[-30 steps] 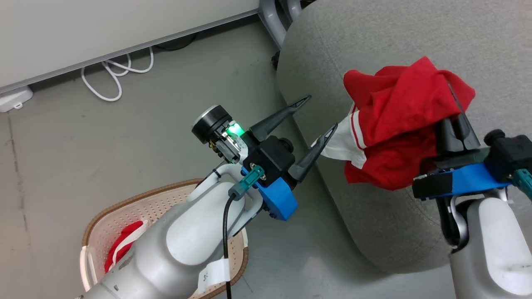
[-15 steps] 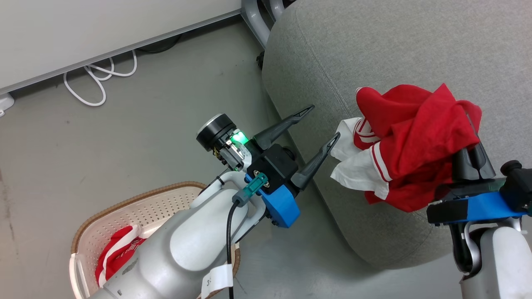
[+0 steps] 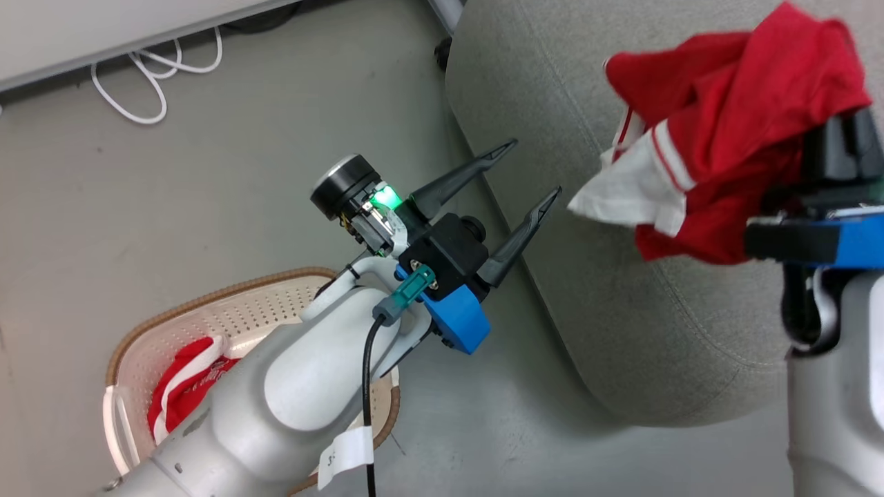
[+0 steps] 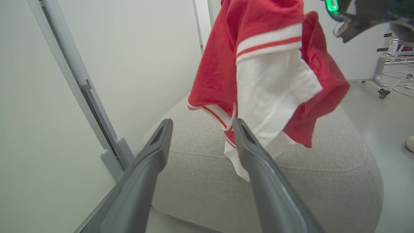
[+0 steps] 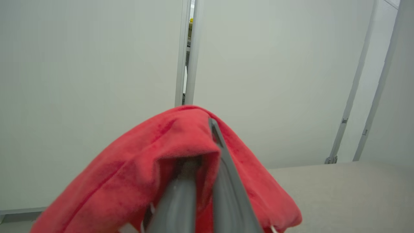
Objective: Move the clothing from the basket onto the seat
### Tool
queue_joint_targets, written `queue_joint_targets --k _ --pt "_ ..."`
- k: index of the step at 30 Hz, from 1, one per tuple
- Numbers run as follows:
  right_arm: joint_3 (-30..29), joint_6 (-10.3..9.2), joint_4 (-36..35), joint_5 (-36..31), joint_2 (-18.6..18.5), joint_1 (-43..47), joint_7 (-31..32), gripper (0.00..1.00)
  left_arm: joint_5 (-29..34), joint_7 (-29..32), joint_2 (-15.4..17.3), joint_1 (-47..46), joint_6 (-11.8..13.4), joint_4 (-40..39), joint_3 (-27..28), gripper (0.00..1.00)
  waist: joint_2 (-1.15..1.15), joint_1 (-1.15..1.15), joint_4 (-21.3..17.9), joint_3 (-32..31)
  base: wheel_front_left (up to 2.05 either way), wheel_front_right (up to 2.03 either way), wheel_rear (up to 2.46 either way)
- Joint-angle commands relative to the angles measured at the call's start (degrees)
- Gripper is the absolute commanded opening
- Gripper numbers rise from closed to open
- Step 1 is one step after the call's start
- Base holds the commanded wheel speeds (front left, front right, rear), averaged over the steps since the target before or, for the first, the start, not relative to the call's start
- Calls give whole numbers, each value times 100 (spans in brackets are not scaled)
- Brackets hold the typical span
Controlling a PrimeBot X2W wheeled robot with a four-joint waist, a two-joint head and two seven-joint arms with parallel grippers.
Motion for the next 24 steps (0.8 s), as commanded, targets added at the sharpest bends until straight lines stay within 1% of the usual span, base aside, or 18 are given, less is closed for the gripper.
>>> queue_joint_targets --k 1,4,8,10,15,19,21,24 --pt "-74 1 -41 100 -7 -228 -21 0 32 12 58 -101 20 -28 22 100 0 0 59 257 0 0 0" --pt "-197 1 -74 2 -47 -786 -20 0 75 80 158 -246 46 -134 49 100 0 0 125 600 0 0 0" --pt "-587 1 -85 1 -247 -1556 -20 0 164 185 287 -461 46 -293 33 100 0 0 239 1054 0 0 0" --pt "-820 1 -48 34 -408 -1924 -20 0 206 232 358 -567 48 -381 39 100 0 0 296 1258 0 0 0" --pt "-1445 1 103 24 -969 -2589 -20 0 305 340 490 -802 62 -617 59 100 0 0 411 1734 0 0 0" --pt "-1991 1 526 30 -1476 -2883 -20 0 362 429 586 -922 85 -773 48 100 0 0 473 2015 0 0 0" --pt "-2250 1 756 32 -1663 -2964 -20 0 391 456 625 -977 91 -839 39 100 0 0 514 2138 0 0 0" --pt "-2473 1 1258 -101 -1843 -2854 -20 0 416 498 680 -1007 97 -930 11 100 0 0 551 2274 0 0 0"
